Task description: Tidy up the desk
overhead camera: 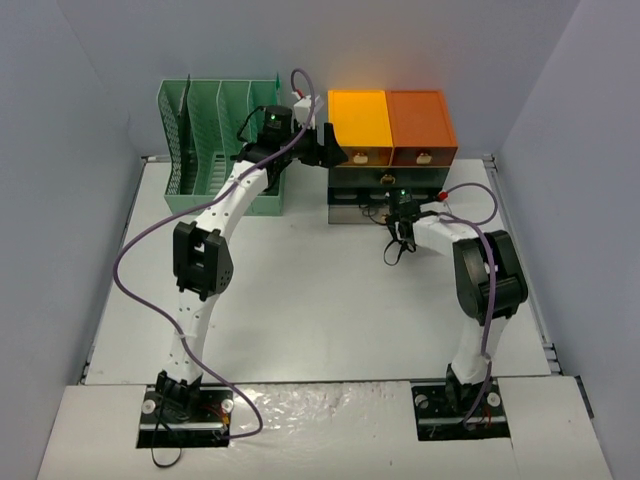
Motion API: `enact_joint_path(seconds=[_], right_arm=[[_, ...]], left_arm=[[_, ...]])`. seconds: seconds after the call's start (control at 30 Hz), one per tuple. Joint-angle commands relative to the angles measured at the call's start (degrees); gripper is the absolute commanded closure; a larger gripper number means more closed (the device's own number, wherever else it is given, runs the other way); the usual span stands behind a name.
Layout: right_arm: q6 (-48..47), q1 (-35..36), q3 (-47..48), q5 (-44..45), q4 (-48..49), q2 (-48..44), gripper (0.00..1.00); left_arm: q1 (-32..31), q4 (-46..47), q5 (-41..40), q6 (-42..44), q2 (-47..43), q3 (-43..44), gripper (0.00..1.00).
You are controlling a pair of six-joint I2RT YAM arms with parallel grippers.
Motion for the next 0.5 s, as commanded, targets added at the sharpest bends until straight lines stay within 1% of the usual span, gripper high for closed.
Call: enact_joint_path(seconds=[0.0,0.2,0.47], right_arm=[[-1.85,-1.19,3.76,-0.04,5.3,0.75,0.81],[-3.63,-2.59,6.54,-2.5,10.29,3.98,0.8],[-5.51,-3.04,13.23,-4.11,12.04,7.9,0.79]], left_arm=[[0.26,1.79,0.46,1.08,-2.32,3.2,0.27],[0.26,1.5,0.46,1.44,-2.53,3.25,0.27],[0.27,0.78,0.46,2.07,-2.83,2.6,0.27]])
